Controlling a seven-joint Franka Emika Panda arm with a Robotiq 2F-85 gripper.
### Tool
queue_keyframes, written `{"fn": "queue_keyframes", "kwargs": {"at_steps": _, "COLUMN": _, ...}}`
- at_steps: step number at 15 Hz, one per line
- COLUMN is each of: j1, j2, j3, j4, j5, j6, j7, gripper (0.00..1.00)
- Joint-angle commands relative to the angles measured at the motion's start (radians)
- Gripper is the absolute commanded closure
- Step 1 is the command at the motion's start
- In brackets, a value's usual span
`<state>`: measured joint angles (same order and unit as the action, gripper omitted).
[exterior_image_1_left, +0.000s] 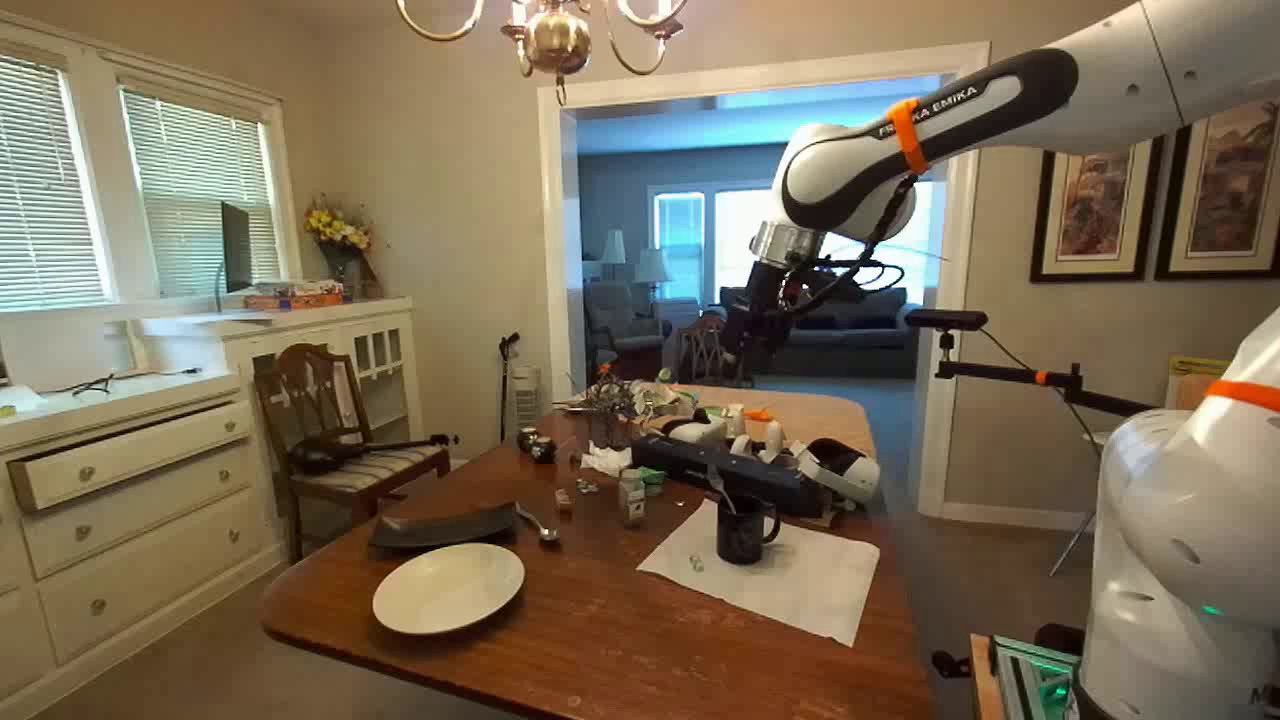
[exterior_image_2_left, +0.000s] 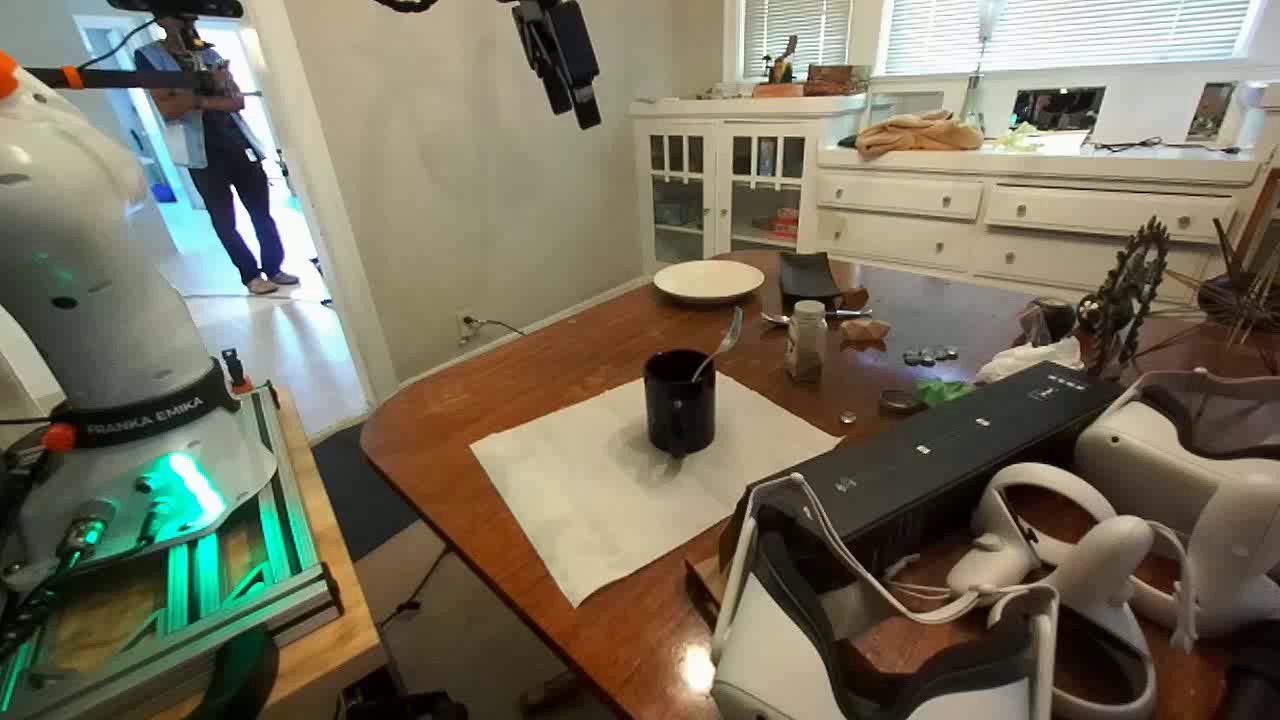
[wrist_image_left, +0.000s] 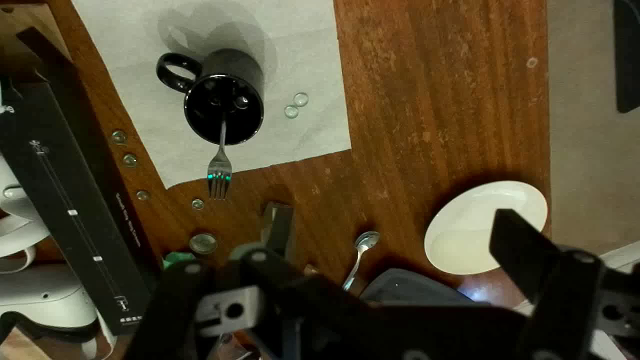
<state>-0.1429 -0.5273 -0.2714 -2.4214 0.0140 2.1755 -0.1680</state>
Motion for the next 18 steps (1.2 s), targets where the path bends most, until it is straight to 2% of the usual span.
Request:
{"fn": "queue_keyframes", "kwargs": {"at_steps": 1, "j1": -0.013, "j2": 0.002, "j3": 0.011, "j4": 0.003, "j5": 0.008, "j6": -0.004, "j7": -0.006, "gripper": 0.00}}
{"fn": "queue_keyframes", "kwargs": {"at_steps": 15, "j1": -0.013, "j2": 0.002, "j3": 0.011, "j4": 0.003, "j5": 0.008, "j6": -0.004, "j7": -0.006, "gripper": 0.00}}
{"fn": "queue_keyframes", "kwargs": {"at_steps": 18, "j1": -0.030, "j2": 0.035, "j3": 0.001, "j4": 0.007, "j5": -0.011, "j6": 0.080, "j7": -0.014, "gripper": 0.00}}
